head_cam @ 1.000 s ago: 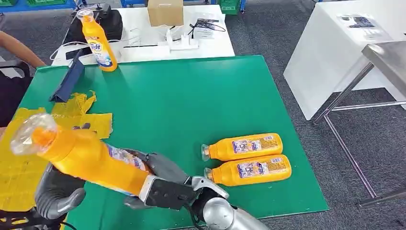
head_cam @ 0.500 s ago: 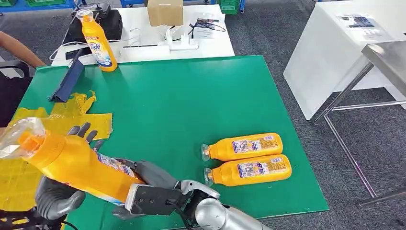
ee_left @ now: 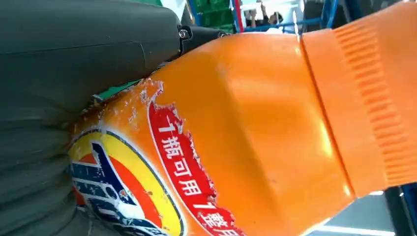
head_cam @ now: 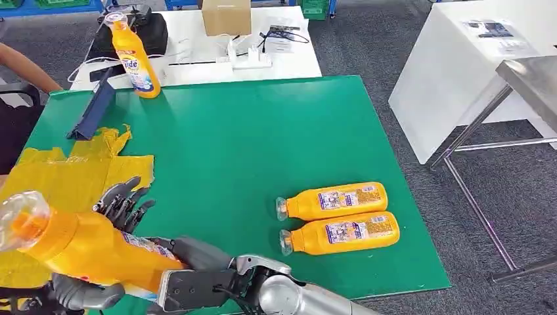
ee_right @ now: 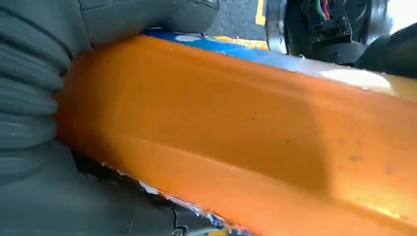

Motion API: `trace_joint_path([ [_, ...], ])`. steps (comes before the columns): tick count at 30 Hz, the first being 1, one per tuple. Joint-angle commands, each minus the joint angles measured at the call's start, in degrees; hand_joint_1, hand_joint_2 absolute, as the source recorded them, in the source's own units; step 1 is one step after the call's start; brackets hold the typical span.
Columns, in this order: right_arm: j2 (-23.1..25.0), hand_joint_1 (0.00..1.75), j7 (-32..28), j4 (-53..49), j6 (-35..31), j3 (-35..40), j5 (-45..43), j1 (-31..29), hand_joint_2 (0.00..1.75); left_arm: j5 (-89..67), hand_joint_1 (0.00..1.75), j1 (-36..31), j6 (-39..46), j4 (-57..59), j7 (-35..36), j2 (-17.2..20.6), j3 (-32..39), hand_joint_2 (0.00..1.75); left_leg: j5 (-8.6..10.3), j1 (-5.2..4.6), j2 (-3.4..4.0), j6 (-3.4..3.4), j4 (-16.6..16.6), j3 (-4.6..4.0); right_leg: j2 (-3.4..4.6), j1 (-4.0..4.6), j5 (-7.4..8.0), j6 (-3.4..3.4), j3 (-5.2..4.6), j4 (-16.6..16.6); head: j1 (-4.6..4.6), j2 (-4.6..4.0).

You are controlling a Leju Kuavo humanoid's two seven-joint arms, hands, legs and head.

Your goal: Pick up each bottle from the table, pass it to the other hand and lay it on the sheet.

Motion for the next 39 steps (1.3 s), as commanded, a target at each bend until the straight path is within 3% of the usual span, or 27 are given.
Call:
trace_joint_path([
  [1, -0.37, 1.75, 0.5, 4.27, 0.48, 3.19, -0.3, -2.85, 1.75, -3.95, 0.0, -3.34, -3.14, 5.22, -2.45, 5.96, -5.57, 1.75, -0.09, 0.04, 0.0, -0.02, -0.02, 0.29, -0.09, 0.07, -0.1, -0.15, 0.34, -0.06, 0.0, 0.0],
  [4, -0.37, 1.75, 0.5, 4.27, 0.48, 3.19, -0.3, -2.85, 1.75, -3.95, 0.0, -3.34, -3.14, 5.22, -2.45, 5.96, -5.57, 1.75, -0.09, 0.05, 0.06, -0.02, -0.01, 0.27, -0.02, 0.08, -0.07, -0.13, 0.32, -0.06, 0.0, 0.0],
  [5, -0.33, 1.75, 0.5, 4.2, 0.44, 3.14, -0.3, -2.88, 1.75, -4.43, 1.75, -3.45, -3.22, 5.28, -2.79, 6.22, -5.56, 1.75, -0.07, 0.01, 0.03, -0.01, -0.02, 0.22, -0.04, 0.04, -0.07, -0.1, 0.32, -0.04, -0.02, 0.0],
  [22, -1.7, 1.75, 0.44, 1.38, -0.54, 0.18, -0.11, -1.32, 1.75, -4.68, 1.75, -2.14, -4.0, 4.82, -4.57, 6.76, -4.44, 1.75, -0.11, 0.04, 0.03, -0.01, 0.01, 0.28, -0.06, 0.07, -0.1, -0.13, 0.36, -0.05, 0.0, 0.0],
  [28, -3.87, 1.71, 0.13, -2.51, -5.55, -4.76, 3.84, 2.24, 1.75, -8.62, 1.75, -0.47, 0.28, 3.04, -3.38, 6.3, -2.92, 1.75, -0.12, 0.04, -0.01, 0.0, 0.03, 0.27, -0.1, 0.07, -0.12, -0.12, 0.37, -0.04, 0.0, 0.0],
  [29, -4.4, 0.0, -0.55, -3.49, -8.09, -5.84, 7.56, 3.22, 1.75, -10.35, 1.75, 0.5, 1.9, 2.33, -3.38, 5.94, -2.16, 1.75, -0.05, 0.02, 0.0, 0.0, -0.02, 0.16, -0.06, 0.04, -0.05, -0.08, 0.23, -0.06, 0.0, 0.0],
  [32, -7.11, 0.0, -0.41, -8.52, -8.18, -10.53, 11.56, 7.32, 1.75, -17.61, 1.75, 2.78, 8.15, -0.07, -3.26, 4.77, 1.11, 1.75, -0.21, 0.06, 0.1, 0.01, 0.07, 0.37, 0.0, 0.1, -0.15, -0.15, 0.5, -0.07, 0.0, 0.0],
  [35, -10.49, 0.0, -1.66, -15.31, -11.54, -15.46, 21.98, 11.55, 1.75, -25.74, 1.75, 3.33, 13.74, -1.23, -3.15, 3.52, 5.08, 1.75, -0.16, 0.05, -0.03, 0.01, 0.06, 0.25, -0.12, 0.08, -0.14, -0.1, 0.47, -0.07, 0.0, 0.0],
  [37, -10.85, 0.0, -2.39, -16.22, -10.29, -17.49, 22.44, 12.18, 1.75, -25.7, 1.75, 3.0, 12.96, -1.19, -3.08, 3.32, 5.73, 1.75, -0.2, 0.08, -0.15, 0.03, 0.12, 0.25, -0.26, 0.11, -0.21, -0.13, 0.4, -0.05, -0.02, 0.0],
  [39, -11.06, 0.0, -1.86, -17.27, -11.25, -20.93, 25.31, 14.24, 1.75, -31.59, 1.75, 2.69, 17.99, -1.12, -0.87, 1.81, 7.61, 1.75, -0.07, 0.0, -0.13, 0.02, 0.02, 0.11, -0.18, 0.02, -0.09, -0.08, 0.19, -0.04, -0.02, 0.0],
])
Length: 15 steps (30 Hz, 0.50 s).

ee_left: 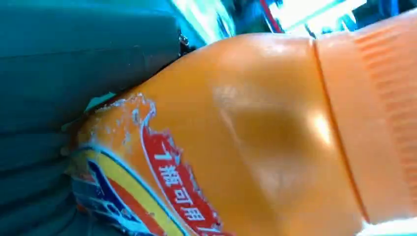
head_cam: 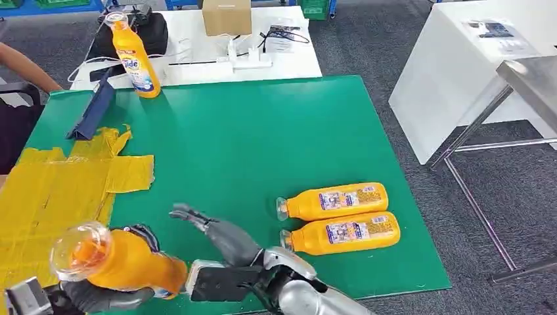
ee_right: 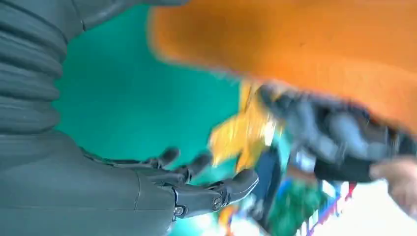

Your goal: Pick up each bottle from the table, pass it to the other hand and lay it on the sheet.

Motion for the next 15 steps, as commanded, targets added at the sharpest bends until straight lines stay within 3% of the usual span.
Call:
trace_joint_path([
  [1, -6.74, 0.0, -0.62, -10.88, -1.44, -14.11, 8.77, 8.03, 1.75, -13.19, 1.75, 0.18, 9.69, -1.24, 3.52, -4.99, 8.66, 1.75, -0.17, 0.05, -0.04, 0.01, 0.08, 0.28, -0.15, 0.09, -0.17, -0.14, 0.4, -0.01, -0.02, 0.0],
  [4, -7.71, 0.0, -1.43, -14.25, -1.02, -18.29, 11.39, 11.3, 1.75, -21.7, 1.75, 0.29, 14.68, -2.0, 4.19, -5.85, 10.3, 1.75, -0.13, 0.05, -0.14, 0.02, 0.05, 0.21, -0.25, 0.09, -0.14, -0.09, 0.38, -0.04, -0.02, 0.0],
  [8, -8.09, 0.0, -1.29, -20.44, -1.02, -23.58, 14.87, 15.58, 1.75, -44.86, 1.75, 1.15, 26.58, -2.57, 8.22, -5.8, 12.28, 1.75, -0.06, -0.01, -0.05, 0.02, 0.0, 0.07, -0.13, 0.02, -0.06, -0.05, 0.17, -0.01, -0.02, 0.0],
  [12, -12.56, 0.0, -2.67, -25.56, 2.12, -28.0, 12.73, 18.25, 1.75, -69.27, 1.75, 1.89, 33.21, 3.54, 11.65, 1.42, 10.18, 1.75, -0.07, -0.02, -0.06, 0.01, 0.0, 0.1, -0.15, 0.01, -0.08, -0.05, 0.3, 0.0, -0.02, 0.0],
  [15, -15.2, 0.0, -3.66, -26.04, 2.92, -29.32, 12.98, 19.51, 1.75, -75.12, 1.75, 0.74, 33.76, 11.38, 13.25, 3.95, 7.54, 1.75, -0.15, -0.01, -0.11, 0.0, -0.01, 0.34, -0.23, 0.04, -0.17, -0.11, 0.53, -0.06, -0.02, 0.0],
])
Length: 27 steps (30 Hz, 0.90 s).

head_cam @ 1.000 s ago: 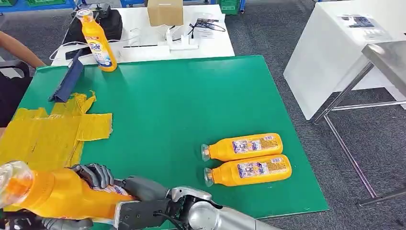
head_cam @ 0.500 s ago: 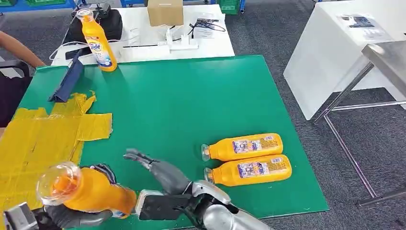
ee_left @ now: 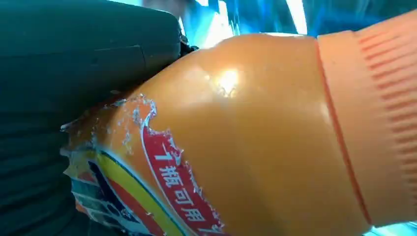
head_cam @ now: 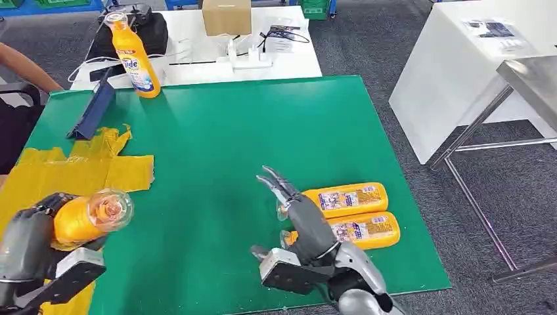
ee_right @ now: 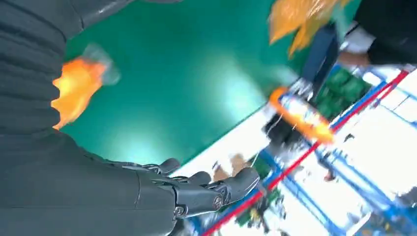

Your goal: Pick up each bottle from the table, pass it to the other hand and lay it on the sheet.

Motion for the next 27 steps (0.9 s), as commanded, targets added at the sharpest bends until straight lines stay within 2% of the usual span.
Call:
trace_joint_path([
  [1, -8.84, 0.0, -2.54, -8.15, 3.39, -8.75, -1.11, 5.5, 1.75, -20.06, 1.75, -1.85, 4.31, 16.03, 3.38, 6.87, -3.56, 1.75, -0.13, -0.03, -0.16, -0.02, -0.06, 0.4, -0.24, 0.01, -0.22, -0.1, 0.42, -0.08, 0.02, 0.0],
  [5, -10.78, 0.0, -3.39, -7.55, 4.73, -7.77, -1.55, 5.67, 1.75, -20.66, 1.75, -5.64, 3.74, 23.92, 3.55, 8.25, -7.18, 1.75, -0.06, -0.04, -0.17, -0.05, -0.12, 0.32, -0.23, -0.01, -0.14, -0.07, 0.27, -0.1, 0.02, 0.0],
  [23, -10.43, 0.0, -3.21, -7.59, 4.81, -7.44, -1.44, 5.48, 1.75, -20.63, 1.75, -5.76, 3.48, 23.4, 3.5, 8.3, -7.4, 1.75, -0.12, 0.01, 0.01, -0.05, -0.02, 0.23, -0.06, 0.04, -0.12, -0.06, 0.17, -0.06, 0.02, 0.0],
  [27, -12.79, 0.0, -3.59, -6.43, 4.71, -5.81, 0.12, 4.26, 1.75, -19.54, 1.75, -7.99, 2.27, 27.68, 3.06, 9.33, -10.32, 1.75, -0.12, 0.02, 0.02, -0.05, -0.03, 0.25, -0.06, 0.04, -0.12, -0.05, 0.19, -0.07, 0.02, 0.0],
])
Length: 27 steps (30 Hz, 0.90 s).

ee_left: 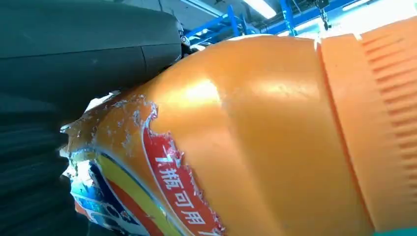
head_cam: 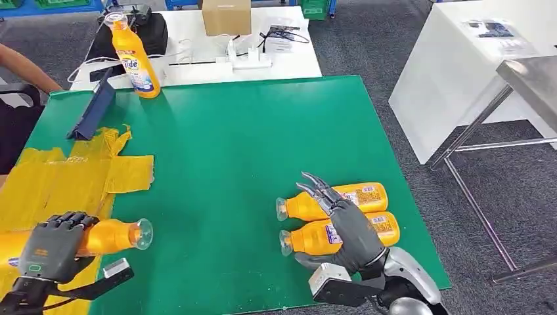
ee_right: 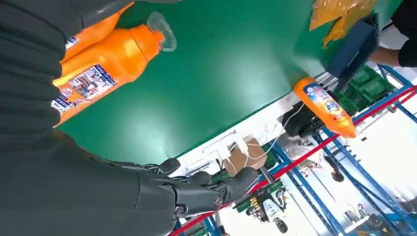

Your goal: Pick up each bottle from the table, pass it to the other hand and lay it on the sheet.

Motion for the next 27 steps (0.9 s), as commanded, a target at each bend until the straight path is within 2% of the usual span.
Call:
trace_joint_path([
  [1, -2.83, 0.0, -0.83, 2.34, 0.26, 2.07, 2.35, -1.99, 1.75, 0.93, 1.75, -5.54, -1.65, 9.71, -0.37, 1.17, -5.48, 1.75, -0.11, 0.02, 0.01, -0.01, -0.01, 0.32, -0.08, 0.06, -0.12, -0.14, 0.38, -0.06, 0.0, 0.0],
  [2, -3.69, 0.0, -0.35, 3.16, 0.83, 2.71, 2.83, -2.69, 1.75, 0.72, 1.75, -6.31, -2.01, 11.21, -0.46, 2.41, -6.97, 1.75, -0.03, -0.02, -0.03, 0.0, -0.06, 0.23, -0.1, 0.0, -0.06, -0.09, 0.27, -0.06, 0.0, 0.0],
  [3, -5.29, 0.0, 0.84, 4.33, 2.5, 3.78, 2.83, -3.86, 1.75, -0.15, 0.0, -7.25, -1.6, 13.09, 0.01, 3.74, -8.33, 1.75, 0.0, -0.02, -0.03, 0.0, -0.07, 0.16, -0.08, 0.0, -0.03, -0.08, 0.18, -0.06, 0.0, 0.0],
  [6, -8.16, 0.0, 1.88, 6.53, 3.57, 4.3, 2.79, -4.9, 1.75, 2.36, 0.0, -8.57, -0.62, 16.08, -0.65, 3.5, -8.17, 1.75, -0.01, -0.01, 0.03, 0.0, -0.07, 0.22, -0.02, 0.02, -0.01, -0.09, 0.27, -0.08, 0.0, 0.0],
  [11, -11.44, 0.0, 6.56, 10.26, 6.06, 1.52, 2.81, -4.33, 1.75, 7.27, 0.0, -8.92, 0.98, 13.78, -3.68, 3.6, -7.19, 1.75, -0.03, 0.0, -0.03, 0.03, -0.04, 0.24, -0.09, 0.03, -0.04, -0.08, 0.33, -0.09, -0.02, 0.0],
  [12, -11.35, 0.0, 6.46, 11.68, 5.79, 0.07, 2.73, -3.91, 1.75, 8.48, 0.0, -8.71, 0.28, 12.43, -4.16, 3.94, -7.0, 1.75, 0.01, 0.01, -0.04, 0.03, -0.04, 0.13, -0.08, 0.04, 0.01, -0.05, 0.22, -0.09, -0.02, 0.0],
  [14, -10.94, 0.0, 6.19, 12.54, 5.36, -1.47, 3.01, -3.3, 1.75, 10.09, 0.0, -8.33, -0.5, 11.08, -4.67, 4.11, -6.43, 1.75, -0.17, 0.08, -0.02, 0.03, 0.06, 0.44, -0.13, 0.13, -0.15, -0.16, 0.62, -0.09, 0.0, 0.0],
  [18, -10.09, 0.0, 7.19, 13.21, 5.55, -2.27, 5.36, -3.35, 1.75, 11.54, 0.0, -7.76, -1.17, 9.68, -5.08, 4.36, -5.26, 1.75, -0.21, 0.06, 0.1, 0.05, 0.1, 0.47, -0.03, 0.15, -0.16, -0.17, 1.16, -0.09, 0.0, 0.0],
  [24, -8.57, 0.0, 7.74, 13.98, 5.11, -2.88, 6.22, -3.6, 1.75, 12.62, 0.0, -7.19, -1.43, 9.5, -5.57, 4.81, -4.44, 1.75, -0.05, 0.03, 0.08, 0.05, 0.03, 0.27, -0.01, 0.11, -0.02, -0.1, 0.91, -0.08, 0.0, 0.0],
  [27, -8.43, 0.0, 8.14, 14.88, 5.26, -3.23, 6.97, -3.89, 1.75, 14.45, 0.0, -7.19, -1.65, 9.3, -6.35, 3.82, -3.32, 1.75, -0.1, 0.05, 0.13, 0.05, 0.04, 0.34, 0.03, 0.13, -0.05, -0.12, 0.98, -0.09, -0.02, 0.0],
])
